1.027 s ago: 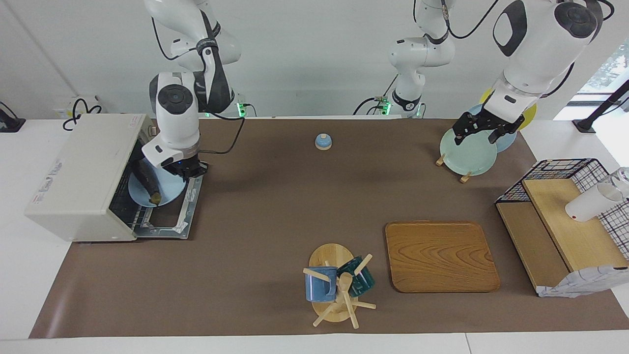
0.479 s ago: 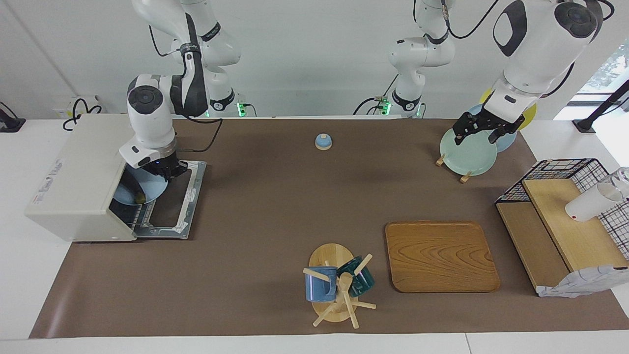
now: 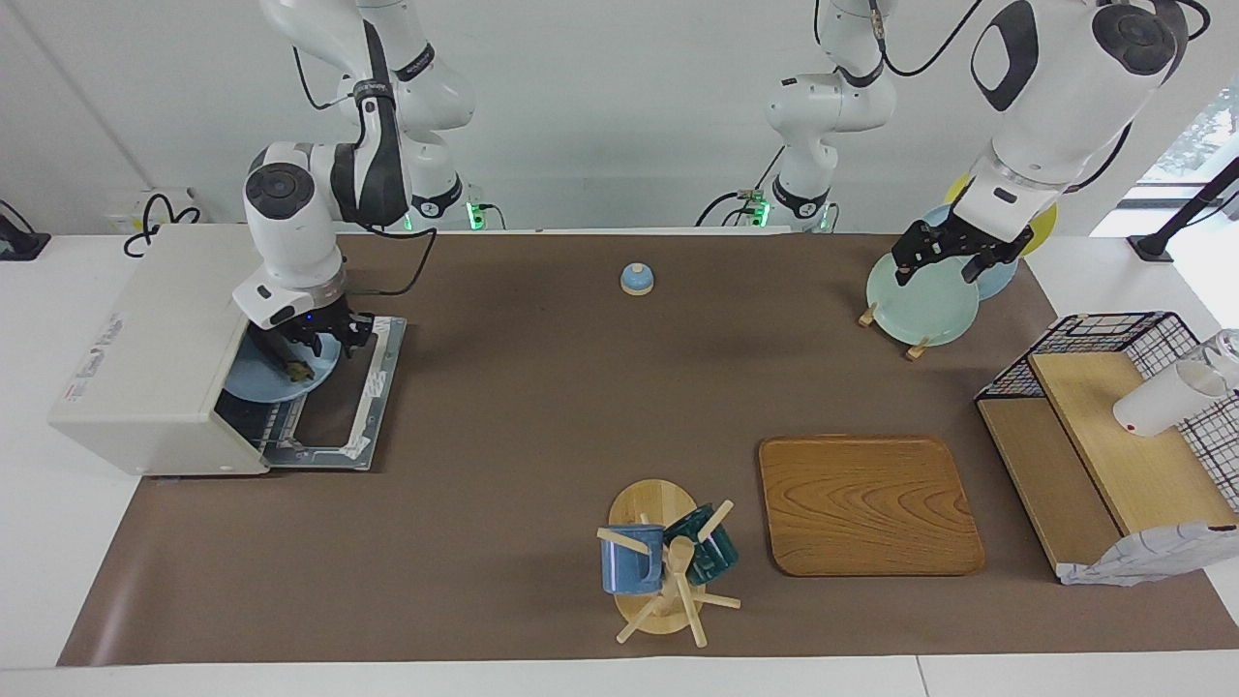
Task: Put eggplant into oven
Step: 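Push the oven door up closed with the right gripper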
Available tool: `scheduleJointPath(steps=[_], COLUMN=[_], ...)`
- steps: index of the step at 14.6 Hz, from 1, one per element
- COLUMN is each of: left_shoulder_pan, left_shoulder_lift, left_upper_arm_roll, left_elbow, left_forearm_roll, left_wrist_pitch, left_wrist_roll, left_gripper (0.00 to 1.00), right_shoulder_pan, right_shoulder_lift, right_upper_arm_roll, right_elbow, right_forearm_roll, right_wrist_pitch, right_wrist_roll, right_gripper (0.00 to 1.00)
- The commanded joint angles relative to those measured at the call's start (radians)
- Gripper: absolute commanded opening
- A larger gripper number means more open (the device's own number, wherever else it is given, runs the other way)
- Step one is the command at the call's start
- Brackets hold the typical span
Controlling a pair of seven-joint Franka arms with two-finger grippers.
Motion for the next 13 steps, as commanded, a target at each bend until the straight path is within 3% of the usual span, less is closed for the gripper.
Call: scheduleJointPath(steps=[1, 4, 8, 13], left_shoulder_pan=[0.012, 0.012, 0.012, 0.012], left_shoulder_lift=[-0.005, -0.005, -0.005, -0.005], left_upper_arm_roll=[-0.005, -0.005, -0.005, -0.005], left_elbow=[-0.001, -0.001, -0.001, -0.001], left_forearm_roll=[-0.001, -0.001, -0.001, -0.001], left_wrist_pitch=[-0.015, -0.015, -0.015, -0.015], left_wrist_roll=[0.013, 0.013, 0.013, 0.013], left_gripper=[1.00, 1.00, 1.00, 1.00], right_shoulder_pan=[0.038, 0.091, 0.094, 0.094], right_shoulder_lift=[0.017, 0.084, 0.178, 0.199], right_upper_arm_roll=[0.009, 0.012, 0.012, 0.009], right_elbow=[0.055, 0.038, 0.013, 0.009], right_forearm_roll=[0.095, 0.108, 0.108, 0.022], right_wrist_pitch=[-0.016, 0.105, 0.217, 0.202], right_wrist_roll=[-0.001, 0.069, 0.079, 0.079], right_gripper=[0.40, 0.00, 0.00, 0.00])
